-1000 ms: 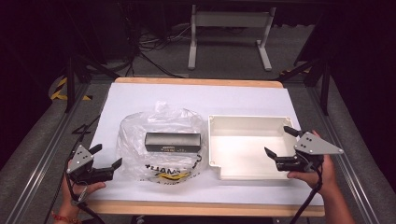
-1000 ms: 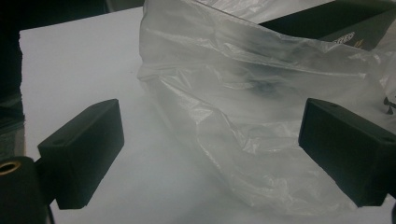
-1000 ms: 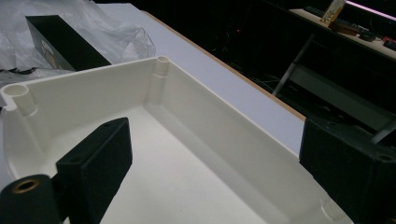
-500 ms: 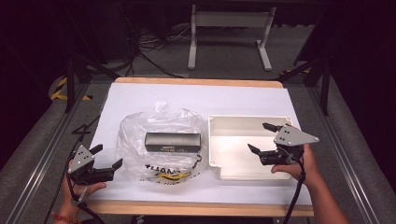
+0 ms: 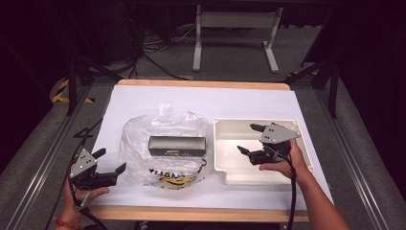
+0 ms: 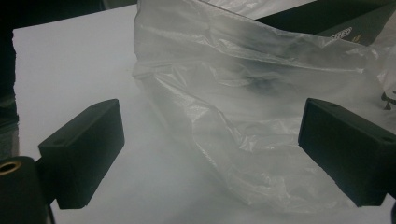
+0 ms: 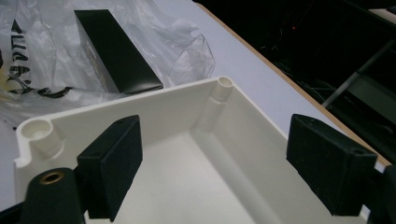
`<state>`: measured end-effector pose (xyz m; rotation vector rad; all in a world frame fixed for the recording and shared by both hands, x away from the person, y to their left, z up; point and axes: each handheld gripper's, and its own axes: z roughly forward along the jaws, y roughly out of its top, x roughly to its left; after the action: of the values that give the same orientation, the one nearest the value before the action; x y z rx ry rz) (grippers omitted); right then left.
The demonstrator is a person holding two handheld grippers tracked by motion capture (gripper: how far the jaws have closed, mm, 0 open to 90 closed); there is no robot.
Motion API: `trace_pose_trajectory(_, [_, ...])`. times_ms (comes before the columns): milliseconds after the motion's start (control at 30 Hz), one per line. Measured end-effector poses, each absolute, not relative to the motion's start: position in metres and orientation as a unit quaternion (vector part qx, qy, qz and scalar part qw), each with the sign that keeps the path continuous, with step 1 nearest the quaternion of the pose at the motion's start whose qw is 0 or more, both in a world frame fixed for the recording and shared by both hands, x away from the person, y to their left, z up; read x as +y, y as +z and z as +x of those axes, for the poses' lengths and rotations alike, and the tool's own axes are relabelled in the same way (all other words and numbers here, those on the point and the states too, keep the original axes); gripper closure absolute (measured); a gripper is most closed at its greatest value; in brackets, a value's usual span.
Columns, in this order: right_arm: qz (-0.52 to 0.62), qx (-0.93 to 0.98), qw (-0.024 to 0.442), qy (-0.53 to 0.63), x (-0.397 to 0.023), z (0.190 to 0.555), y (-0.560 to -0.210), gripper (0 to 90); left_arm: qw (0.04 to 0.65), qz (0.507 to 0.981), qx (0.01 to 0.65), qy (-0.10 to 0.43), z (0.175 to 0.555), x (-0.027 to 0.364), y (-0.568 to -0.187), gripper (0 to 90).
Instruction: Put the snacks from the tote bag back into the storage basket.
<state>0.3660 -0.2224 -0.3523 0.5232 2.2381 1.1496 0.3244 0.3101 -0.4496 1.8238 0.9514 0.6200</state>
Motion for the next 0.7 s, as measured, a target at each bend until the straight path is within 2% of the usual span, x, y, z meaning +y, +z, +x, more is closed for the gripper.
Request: trace_pose_trajectory(700, [0.163, 0.863, 0.234, 0.417, -0.17, 0.419, -0.34, 21.7, 0.477, 0.749, 0.385, 0.252, 0.325, 0.309, -0.45, 7.7])
